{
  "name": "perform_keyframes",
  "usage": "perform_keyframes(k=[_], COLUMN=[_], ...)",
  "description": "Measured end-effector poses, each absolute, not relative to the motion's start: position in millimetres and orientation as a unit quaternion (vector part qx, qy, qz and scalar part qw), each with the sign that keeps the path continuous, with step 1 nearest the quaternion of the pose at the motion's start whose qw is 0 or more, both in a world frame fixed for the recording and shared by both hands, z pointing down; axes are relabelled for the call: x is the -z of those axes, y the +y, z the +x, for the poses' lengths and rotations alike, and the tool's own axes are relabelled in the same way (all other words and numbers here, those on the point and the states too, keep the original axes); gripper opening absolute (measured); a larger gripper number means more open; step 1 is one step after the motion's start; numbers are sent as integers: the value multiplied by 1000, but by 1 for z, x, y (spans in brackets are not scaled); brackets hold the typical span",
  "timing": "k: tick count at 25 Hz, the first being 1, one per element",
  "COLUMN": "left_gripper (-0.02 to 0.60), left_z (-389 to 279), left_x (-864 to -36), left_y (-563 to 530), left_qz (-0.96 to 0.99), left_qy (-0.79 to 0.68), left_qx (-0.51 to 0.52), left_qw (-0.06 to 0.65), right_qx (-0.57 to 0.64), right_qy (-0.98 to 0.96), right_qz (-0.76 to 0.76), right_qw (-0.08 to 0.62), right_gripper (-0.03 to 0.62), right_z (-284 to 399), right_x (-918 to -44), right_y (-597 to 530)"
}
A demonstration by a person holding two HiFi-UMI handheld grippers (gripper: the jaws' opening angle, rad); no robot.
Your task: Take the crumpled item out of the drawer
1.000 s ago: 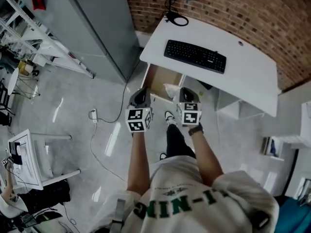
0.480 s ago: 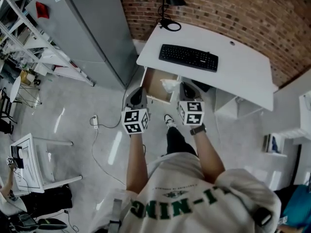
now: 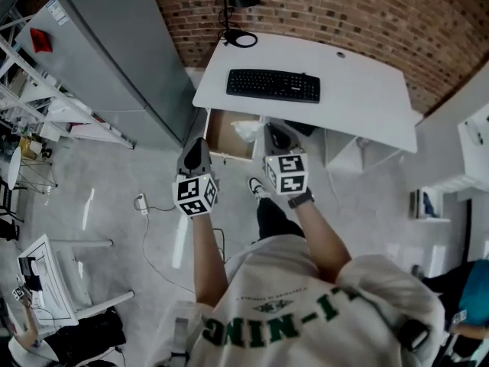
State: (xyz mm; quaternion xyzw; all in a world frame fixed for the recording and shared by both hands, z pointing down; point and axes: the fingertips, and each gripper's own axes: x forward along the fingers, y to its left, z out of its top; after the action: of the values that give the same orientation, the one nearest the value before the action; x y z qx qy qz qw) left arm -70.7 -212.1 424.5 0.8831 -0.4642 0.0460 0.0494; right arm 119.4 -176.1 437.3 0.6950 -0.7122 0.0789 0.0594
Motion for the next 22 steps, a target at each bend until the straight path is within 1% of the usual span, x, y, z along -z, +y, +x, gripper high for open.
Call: perform_keyframes(k=[5,12,22], left_gripper=[-5,-5,-5], left_z=[-55,-60,-58], left_x=[-418,-418,-411], left_y=[-205,-200,-187], left_qz=[890,891,893], left_qy=[-453,-450,-447], left_qx=[-49,-53,-54], left_qw=[37,28,18], right_qx=[-70,-73,-78], right_qy=[-707,-710,-707], right_qz=[700,699,702], right_qw=[63,55,42], right_gripper=[3,3,3], right_z=[129,117,121], right_x=[-429,-431,-424], right_y=[-164,-163,-149])
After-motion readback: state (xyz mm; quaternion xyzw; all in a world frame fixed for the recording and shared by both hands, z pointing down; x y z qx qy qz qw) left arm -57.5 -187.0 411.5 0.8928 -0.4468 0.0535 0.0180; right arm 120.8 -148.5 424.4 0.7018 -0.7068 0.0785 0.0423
